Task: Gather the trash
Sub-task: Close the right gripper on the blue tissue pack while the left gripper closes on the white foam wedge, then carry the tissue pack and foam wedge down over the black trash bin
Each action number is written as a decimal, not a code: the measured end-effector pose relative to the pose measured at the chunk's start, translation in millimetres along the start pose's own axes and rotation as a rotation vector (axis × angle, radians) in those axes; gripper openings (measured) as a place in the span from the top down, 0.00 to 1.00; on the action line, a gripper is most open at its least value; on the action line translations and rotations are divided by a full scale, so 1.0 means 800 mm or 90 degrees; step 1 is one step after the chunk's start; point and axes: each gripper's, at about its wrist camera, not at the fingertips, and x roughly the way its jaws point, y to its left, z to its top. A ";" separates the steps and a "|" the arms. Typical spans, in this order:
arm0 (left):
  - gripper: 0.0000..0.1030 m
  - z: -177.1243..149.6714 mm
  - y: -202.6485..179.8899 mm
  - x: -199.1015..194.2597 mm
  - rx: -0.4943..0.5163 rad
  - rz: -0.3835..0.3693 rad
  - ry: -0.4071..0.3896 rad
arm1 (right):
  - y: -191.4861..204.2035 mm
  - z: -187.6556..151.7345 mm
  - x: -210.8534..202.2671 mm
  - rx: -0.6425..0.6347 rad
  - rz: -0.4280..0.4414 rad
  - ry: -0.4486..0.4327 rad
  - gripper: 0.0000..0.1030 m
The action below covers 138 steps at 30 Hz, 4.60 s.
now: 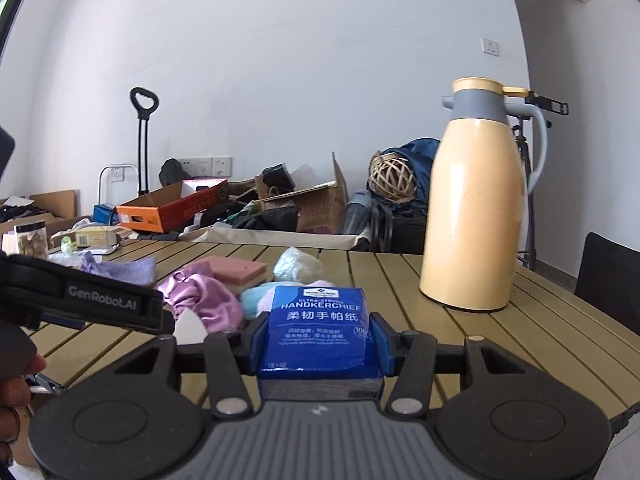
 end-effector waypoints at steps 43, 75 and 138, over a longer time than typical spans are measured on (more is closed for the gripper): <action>0.68 -0.004 -0.044 0.050 0.012 0.043 -0.005 | -0.079 -0.022 -0.005 0.049 -0.085 0.018 0.51; 0.68 -0.040 0.007 -0.096 0.055 0.013 -0.060 | -0.006 -0.018 -0.077 0.048 0.032 0.007 0.51; 0.68 -0.265 0.118 -0.051 0.056 0.114 0.265 | 0.058 -0.226 -0.077 0.034 0.051 0.428 0.51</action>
